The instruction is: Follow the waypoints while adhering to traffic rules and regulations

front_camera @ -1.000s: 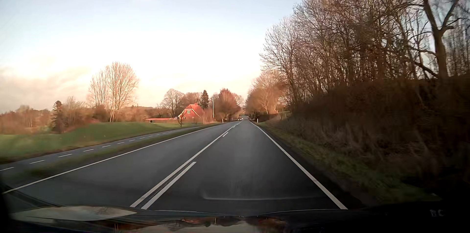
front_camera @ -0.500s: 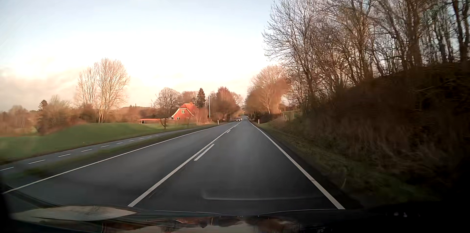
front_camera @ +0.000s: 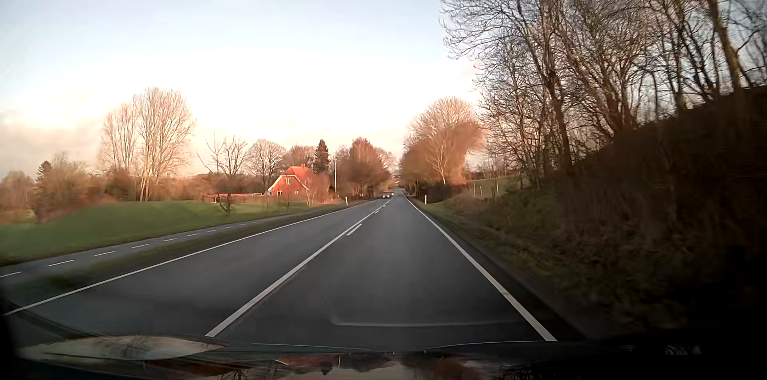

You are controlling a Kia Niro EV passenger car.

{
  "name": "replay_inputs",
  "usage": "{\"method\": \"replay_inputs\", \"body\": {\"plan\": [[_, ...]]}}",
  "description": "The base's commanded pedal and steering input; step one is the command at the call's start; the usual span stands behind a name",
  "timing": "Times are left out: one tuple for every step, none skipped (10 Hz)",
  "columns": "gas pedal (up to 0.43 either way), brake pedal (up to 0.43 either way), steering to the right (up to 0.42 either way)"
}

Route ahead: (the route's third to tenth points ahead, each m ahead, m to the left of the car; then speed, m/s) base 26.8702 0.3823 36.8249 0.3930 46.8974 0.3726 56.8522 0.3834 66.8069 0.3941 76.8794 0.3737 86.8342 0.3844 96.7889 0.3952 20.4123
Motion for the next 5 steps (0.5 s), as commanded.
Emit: {"method": "replay_inputs", "body": {"plan": [[0.169,0.000,0.002],[0.169,0.000,0.002],[0.169,0.000,0.002],[0.169,0.000,0.002],[0.169,0.000,0.002]]}}
